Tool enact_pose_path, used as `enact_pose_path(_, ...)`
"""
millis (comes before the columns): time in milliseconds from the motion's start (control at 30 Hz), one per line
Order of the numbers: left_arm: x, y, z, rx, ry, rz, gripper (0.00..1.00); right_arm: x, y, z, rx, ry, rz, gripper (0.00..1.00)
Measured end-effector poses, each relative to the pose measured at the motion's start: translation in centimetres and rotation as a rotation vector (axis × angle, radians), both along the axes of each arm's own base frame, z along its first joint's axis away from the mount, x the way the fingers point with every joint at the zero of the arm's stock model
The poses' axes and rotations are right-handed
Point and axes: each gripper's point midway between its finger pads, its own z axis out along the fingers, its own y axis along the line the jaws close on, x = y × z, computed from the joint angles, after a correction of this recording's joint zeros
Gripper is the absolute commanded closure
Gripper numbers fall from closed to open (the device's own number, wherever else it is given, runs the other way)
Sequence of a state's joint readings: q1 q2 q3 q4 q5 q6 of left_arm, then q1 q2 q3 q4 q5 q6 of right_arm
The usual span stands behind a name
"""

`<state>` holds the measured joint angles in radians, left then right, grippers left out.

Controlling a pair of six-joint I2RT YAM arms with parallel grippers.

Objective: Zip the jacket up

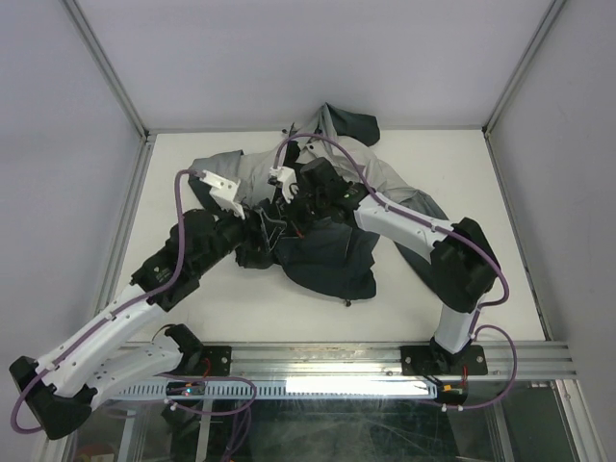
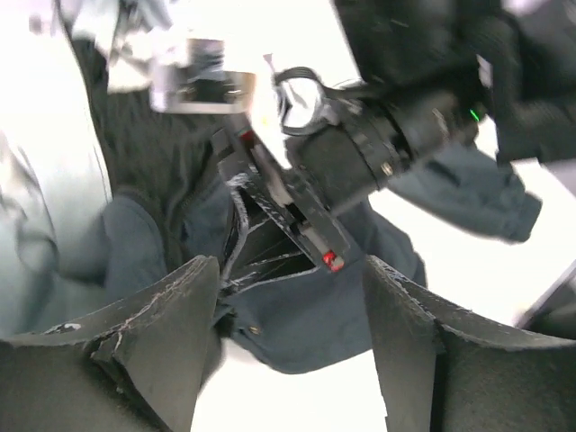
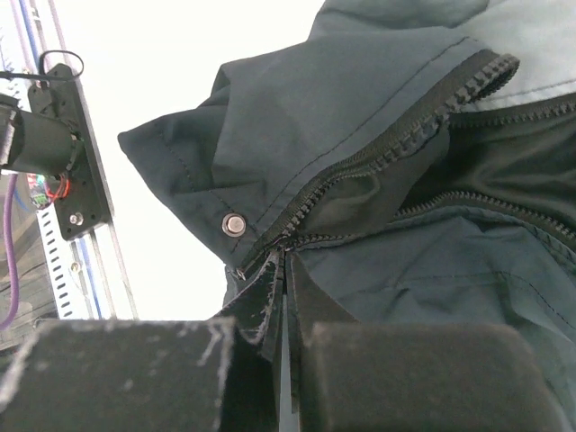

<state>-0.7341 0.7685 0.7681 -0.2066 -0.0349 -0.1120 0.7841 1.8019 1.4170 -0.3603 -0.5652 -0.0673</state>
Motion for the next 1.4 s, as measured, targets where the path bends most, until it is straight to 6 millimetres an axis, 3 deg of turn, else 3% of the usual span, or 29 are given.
enact_pose_path(100,1.0,0.3,-0.7,-0.126,0.237,0.162,0.29,-0.3,0.7,0.4,0.025,-0.006,0.003,1.00)
enact_pose_path(200,1.1,1.1,-2.8,-0.188,0.430,0.313,0.28,-0.5,1.1,0.8,0.049,-0.008,0.004,1.00)
enact_pose_path(433,-0.5,3.9,-4.7,-0.351,0.652,0.551,0.36,-0.8,1.8,2.0,0.100,-0.010,0.009,1.00)
enact_pose_path(633,-1.6,4.6,-4.3,-0.535,0.754,0.629,0.38,-1.3,2.3,2.8,0.131,-0.019,0.020,1.00)
enact_pose_path(833,-1.9,4.6,-7.8,-0.641,0.880,0.727,0.38,-2.1,2.7,2.7,0.143,-0.014,0.043,1.00)
enact_pose_path(1033,-2.0,5.1,-10.8,-0.725,0.952,0.826,0.50,-3.3,2.7,2.8,0.147,-0.012,0.065,1.00)
enact_pose_path(1233,-1.4,5.8,-11.5,-0.853,0.932,0.862,0.55,-4.4,3.0,3.7,0.166,-0.019,0.093,1.00)
enact_pose_path(1400,-0.6,5.8,-11.0,-0.912,0.908,0.870,0.68,-5.1,3.4,3.9,0.173,-0.019,0.114,1.00)
